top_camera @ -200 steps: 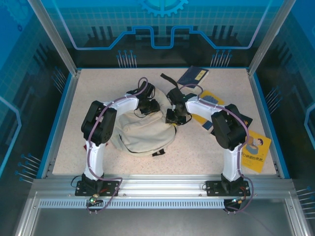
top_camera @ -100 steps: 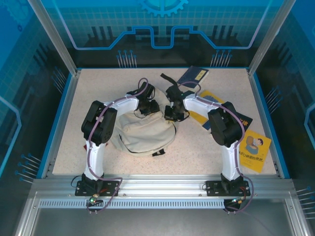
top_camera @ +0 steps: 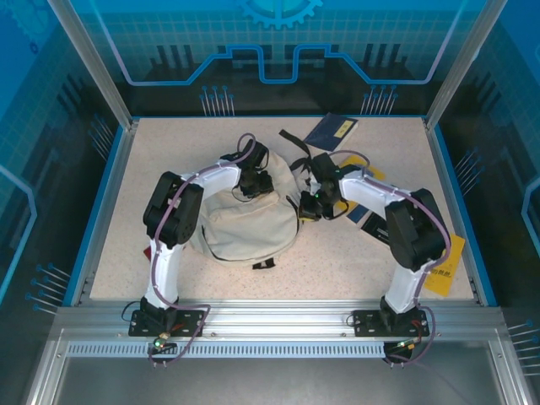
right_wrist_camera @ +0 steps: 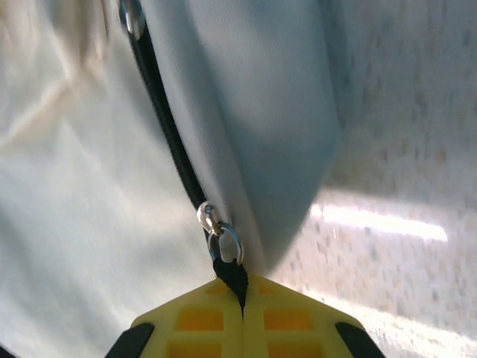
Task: Pack the student bag
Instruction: Unzip the student bag at the center of the table.
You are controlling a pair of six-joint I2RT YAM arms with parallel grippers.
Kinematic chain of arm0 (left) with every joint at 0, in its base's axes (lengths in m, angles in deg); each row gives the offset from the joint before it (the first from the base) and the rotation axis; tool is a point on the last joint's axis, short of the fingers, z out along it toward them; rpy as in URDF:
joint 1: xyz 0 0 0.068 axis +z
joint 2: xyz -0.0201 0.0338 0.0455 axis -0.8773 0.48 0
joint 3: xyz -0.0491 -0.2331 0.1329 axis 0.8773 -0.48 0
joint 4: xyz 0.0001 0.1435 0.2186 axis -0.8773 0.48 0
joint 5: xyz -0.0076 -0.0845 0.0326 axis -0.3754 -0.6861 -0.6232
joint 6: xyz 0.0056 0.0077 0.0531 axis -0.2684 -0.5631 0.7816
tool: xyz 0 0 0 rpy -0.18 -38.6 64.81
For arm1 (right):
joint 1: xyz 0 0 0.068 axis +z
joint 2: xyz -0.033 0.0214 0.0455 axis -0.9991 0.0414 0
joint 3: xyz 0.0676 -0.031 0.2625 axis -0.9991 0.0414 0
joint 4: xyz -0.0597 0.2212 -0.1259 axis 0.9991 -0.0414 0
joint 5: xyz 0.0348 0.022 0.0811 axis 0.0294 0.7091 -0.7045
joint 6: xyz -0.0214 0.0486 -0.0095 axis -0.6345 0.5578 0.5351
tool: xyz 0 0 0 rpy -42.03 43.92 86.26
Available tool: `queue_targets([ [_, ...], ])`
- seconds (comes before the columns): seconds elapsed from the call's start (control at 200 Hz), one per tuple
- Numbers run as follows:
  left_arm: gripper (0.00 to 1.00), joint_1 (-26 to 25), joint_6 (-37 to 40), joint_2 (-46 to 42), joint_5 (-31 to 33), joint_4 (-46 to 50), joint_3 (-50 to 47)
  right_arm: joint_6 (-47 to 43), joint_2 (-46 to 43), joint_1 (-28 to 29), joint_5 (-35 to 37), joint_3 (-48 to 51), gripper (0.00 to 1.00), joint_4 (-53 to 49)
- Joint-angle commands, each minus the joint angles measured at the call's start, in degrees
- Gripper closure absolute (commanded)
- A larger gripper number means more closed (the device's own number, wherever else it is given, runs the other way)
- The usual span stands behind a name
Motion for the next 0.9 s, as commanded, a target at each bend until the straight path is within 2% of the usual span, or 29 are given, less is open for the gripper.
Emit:
queue_targets([
  [0.0, 0.73, 1.23, -1.36, 3.87, 7.27, 4.31, 0.81, -1.75, -4.4, -0.31, -3.86, 5.2, 1.0, -8.57],
  [0.175, 0.7, 1.31, 0.6, 3.14, 3.44, 3.63, 3.41, 0.21, -5.67, -0.31, -6.83, 7.85, 1.0, -3.83],
  [0.435, 0.51, 0.37, 3.18, -6.23, -8.45, 1.43, 2.35, -1.74, -2.88, -1.75, -5.83, 1.67, 1.0, -1.64],
  [0.63, 0.47, -2.42, -3.38, -10.6, -13.32, 0.27, -2.07, -3.43, -1.71, -4.26, -7.26, -0.3, 1.0, 0.53],
  [0.815, 0.47, -5.35, -10.77, -10.66, -17.65, -3.63, -5.72, -4.52, -2.26, -4.84, -9.39, 0.03, 1.0, 1.45],
  [0.895, 0.48, -6.57, -12.49, -9.52, -17.48, -4.57, -5.86, -4.58, -2.96, -5.08, -9.72, 0.97, 1.0, 1.73],
])
